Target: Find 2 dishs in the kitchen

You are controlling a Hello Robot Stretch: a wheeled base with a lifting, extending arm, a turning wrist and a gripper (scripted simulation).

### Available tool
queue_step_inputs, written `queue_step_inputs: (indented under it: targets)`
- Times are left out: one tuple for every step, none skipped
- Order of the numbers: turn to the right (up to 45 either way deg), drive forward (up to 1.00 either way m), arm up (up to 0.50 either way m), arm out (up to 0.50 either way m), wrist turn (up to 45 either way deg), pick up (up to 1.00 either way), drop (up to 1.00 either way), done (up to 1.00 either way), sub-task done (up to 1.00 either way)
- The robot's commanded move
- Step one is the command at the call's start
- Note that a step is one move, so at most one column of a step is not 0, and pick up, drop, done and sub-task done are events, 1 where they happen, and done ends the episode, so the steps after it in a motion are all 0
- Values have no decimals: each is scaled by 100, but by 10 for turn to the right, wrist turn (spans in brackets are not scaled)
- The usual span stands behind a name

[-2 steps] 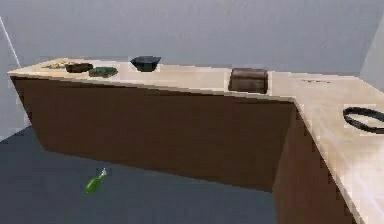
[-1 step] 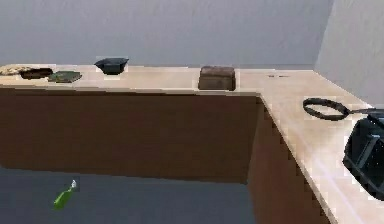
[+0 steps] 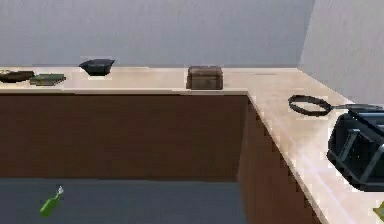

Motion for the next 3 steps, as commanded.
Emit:
queue_step_inputs:
  targets:
    - [0,95,0,0,0,0,0,0,0]
    - [0,0,0,0,0,0,0,0,100]
    - [-450,0,0,0,0,0,0,0,0]
